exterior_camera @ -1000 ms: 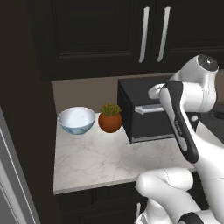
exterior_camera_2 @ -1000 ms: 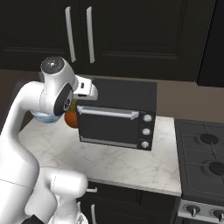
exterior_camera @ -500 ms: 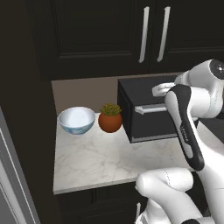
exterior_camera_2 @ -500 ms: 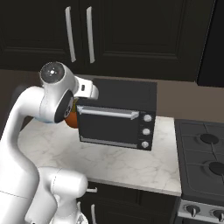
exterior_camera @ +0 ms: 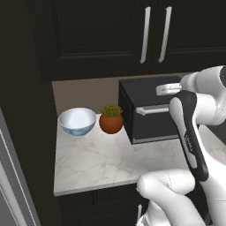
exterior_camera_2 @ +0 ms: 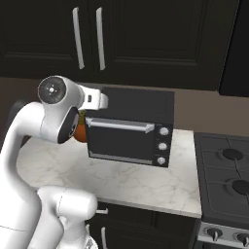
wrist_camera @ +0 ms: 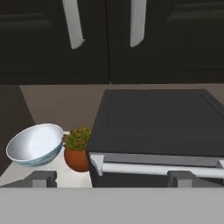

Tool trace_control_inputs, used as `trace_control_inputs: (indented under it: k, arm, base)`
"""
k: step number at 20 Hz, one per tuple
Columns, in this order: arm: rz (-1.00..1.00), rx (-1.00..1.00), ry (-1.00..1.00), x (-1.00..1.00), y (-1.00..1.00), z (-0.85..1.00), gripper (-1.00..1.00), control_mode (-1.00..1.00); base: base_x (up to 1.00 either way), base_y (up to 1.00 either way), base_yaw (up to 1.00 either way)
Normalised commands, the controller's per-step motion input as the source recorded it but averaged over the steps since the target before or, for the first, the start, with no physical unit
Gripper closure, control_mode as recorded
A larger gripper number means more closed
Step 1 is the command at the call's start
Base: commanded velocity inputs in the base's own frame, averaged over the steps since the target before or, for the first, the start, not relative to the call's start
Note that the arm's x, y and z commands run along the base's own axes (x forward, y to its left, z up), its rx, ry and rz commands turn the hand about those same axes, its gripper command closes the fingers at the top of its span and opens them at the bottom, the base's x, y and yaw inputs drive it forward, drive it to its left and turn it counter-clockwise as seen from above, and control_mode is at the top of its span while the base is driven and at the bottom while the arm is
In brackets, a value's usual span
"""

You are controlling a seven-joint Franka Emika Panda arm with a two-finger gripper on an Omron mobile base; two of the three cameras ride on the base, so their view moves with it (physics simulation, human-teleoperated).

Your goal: Pick the bar soap and bar soap from the cabinet and place them on the counter.

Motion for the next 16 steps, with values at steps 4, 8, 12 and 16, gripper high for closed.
trace_control_inputs:
  k: [4,8,12,16]
  arm:
    - [0.00,0.00,-0.14,-0.14,-0.02,0.17,-1.00,-1.00]
    - [0.00,0.00,-0.15,-0.14,-0.01,0.20,-1.00,-1.00]
    - [0.00,0.00,-0.16,-0.11,0.00,0.23,-1.00,-1.00]
    - [0.00,0.00,-0.16,-0.10,0.00,0.24,-1.00,-1.00]
  base:
    - [0.00,0.00,0.00]
    - [0.00,0.00,0.00]
    - [0.00,0.00,0.00]
    - [0.00,0.00,0.00]
